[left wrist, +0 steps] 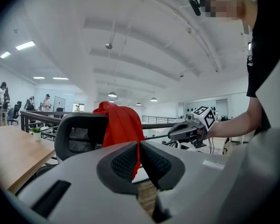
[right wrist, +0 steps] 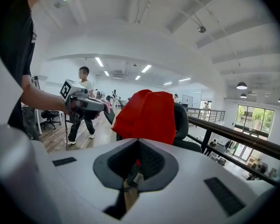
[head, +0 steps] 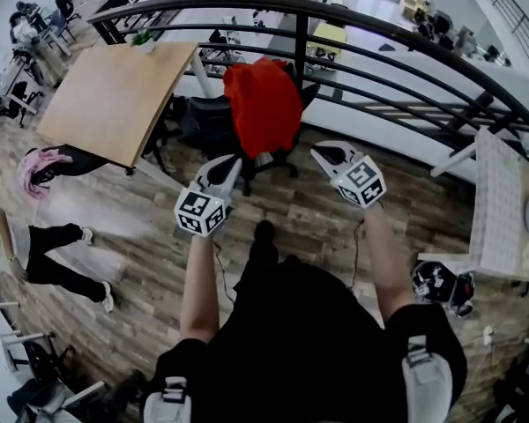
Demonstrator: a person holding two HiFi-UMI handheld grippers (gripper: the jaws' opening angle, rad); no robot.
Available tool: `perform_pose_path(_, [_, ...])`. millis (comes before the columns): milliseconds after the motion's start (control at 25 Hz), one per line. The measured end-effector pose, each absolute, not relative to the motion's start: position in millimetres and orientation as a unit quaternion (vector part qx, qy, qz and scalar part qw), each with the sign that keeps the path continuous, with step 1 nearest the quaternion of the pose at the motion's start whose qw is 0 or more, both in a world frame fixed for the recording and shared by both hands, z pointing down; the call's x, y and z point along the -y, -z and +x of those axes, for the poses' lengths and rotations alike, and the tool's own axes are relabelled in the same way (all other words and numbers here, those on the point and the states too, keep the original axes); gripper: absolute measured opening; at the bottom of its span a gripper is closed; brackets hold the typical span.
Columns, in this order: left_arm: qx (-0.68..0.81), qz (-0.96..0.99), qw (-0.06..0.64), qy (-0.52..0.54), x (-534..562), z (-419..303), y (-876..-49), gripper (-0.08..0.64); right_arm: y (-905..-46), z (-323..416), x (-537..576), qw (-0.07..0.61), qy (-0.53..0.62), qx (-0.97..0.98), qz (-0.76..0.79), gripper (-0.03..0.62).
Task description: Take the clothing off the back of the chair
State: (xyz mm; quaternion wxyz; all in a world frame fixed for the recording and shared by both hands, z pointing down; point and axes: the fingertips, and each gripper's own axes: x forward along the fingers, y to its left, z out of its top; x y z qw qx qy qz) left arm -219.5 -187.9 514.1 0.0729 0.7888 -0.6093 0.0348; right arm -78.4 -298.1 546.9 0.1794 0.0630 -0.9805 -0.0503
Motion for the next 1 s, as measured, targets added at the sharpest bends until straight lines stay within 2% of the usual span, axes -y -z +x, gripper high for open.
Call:
perform_pose_path(240, [0.593, 0.801, 0.074, 0.028, 211, -241, -506, 0.026, -525, -99, 335, 0.168, 0.061, 0.981, 0.073, -0.002])
perform_pose_path(440, [0.587, 0.805, 0.077, 0.047, 232, -257, -507, 0.159, -508, -122, 362, 0.15, 0.069, 0.984, 0.073, -0.002])
perform_pose_path(600, [0.569, 0.817, 0.087, 0.03, 248, -255, -517, 0.224, -479, -136, 375, 0.111, 0.054, 0.99, 0.07, -0.002])
perform_pose_path(840, [0.541, 0.835, 0.101, 0.023, 269, -254, -531, 0.25, -436, -165, 395, 0.055, 0.029, 0.996, 0.062, 0.002])
perform_pose_path(1000, [0.523, 0.845, 0.107, 0.026, 277, -254, -534, 0.252, -430, -186, 396, 0.054, 0.002, 0.998, 0.038, 0.077])
